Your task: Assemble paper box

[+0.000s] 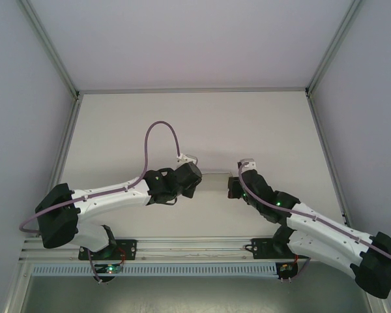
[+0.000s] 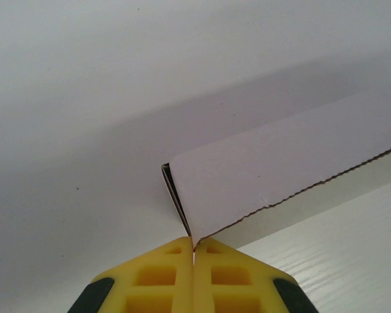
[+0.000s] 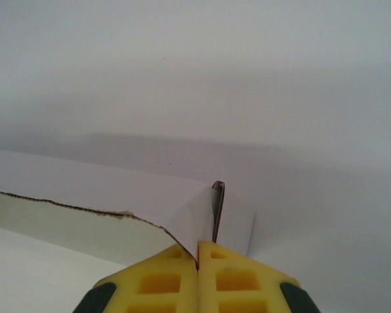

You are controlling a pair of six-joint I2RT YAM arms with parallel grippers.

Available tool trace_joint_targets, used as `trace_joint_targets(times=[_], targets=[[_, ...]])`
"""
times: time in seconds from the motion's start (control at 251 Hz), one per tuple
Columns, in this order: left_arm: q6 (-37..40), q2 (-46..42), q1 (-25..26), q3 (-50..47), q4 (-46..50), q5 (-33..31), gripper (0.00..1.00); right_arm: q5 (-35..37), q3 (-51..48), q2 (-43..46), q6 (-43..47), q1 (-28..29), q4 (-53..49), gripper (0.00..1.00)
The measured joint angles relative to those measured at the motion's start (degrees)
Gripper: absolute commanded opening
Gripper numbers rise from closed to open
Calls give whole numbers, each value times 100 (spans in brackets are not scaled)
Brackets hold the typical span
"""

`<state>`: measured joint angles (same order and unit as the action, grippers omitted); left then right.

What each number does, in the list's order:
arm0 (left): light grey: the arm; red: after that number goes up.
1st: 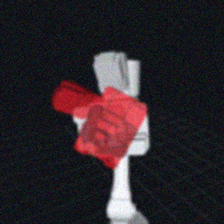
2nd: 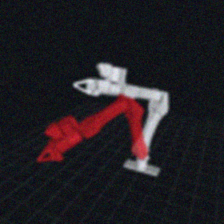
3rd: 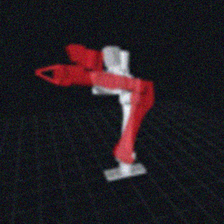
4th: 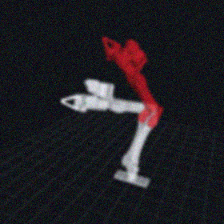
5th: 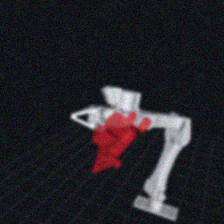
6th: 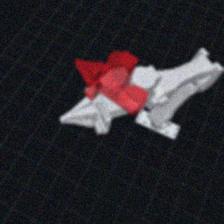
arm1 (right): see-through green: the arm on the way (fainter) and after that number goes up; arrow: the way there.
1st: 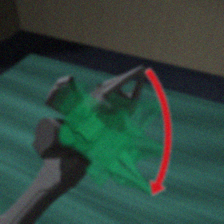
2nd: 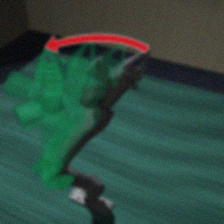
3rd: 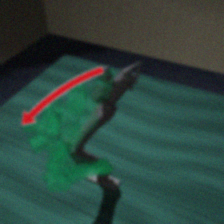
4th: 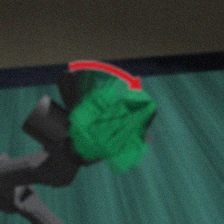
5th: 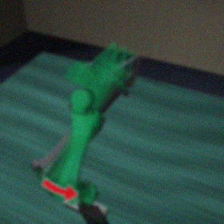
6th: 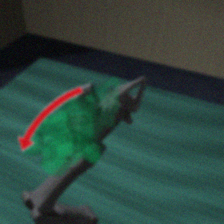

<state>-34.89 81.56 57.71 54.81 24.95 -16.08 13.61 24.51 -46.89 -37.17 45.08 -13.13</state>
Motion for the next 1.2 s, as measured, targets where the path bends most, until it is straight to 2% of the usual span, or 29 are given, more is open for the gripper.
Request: trace_joint_targets(times=[0.271,0.571,0.898,0.962,1.026,1.074,1.141,1.197], targets=[[0,0,7,9,-74,42,0,-118,59,127,2,-205,-291,0],[2,46,4,11,-11,-61,0,-205,92,-568,260,-293,505,0],[2,111,4,72,31,-140,0,-232,-140,-428,116,-297,817,0],[2,111,4,72,31,-138,0,-234,-129,-374,94,-297,743,19],[2,111,4,72,35,-138,0,-236,-68,-302,96,-302,444,24],[2,111,4,72,33,-138,0,-249,-7,-238,136,-337,247,32],[2,111,4,72,33,-138,0,-269,120,-131,221,-404,-173,37],[2,111,4,72,33,-136,0,-323,219,-17,304,-448,-459,51]])
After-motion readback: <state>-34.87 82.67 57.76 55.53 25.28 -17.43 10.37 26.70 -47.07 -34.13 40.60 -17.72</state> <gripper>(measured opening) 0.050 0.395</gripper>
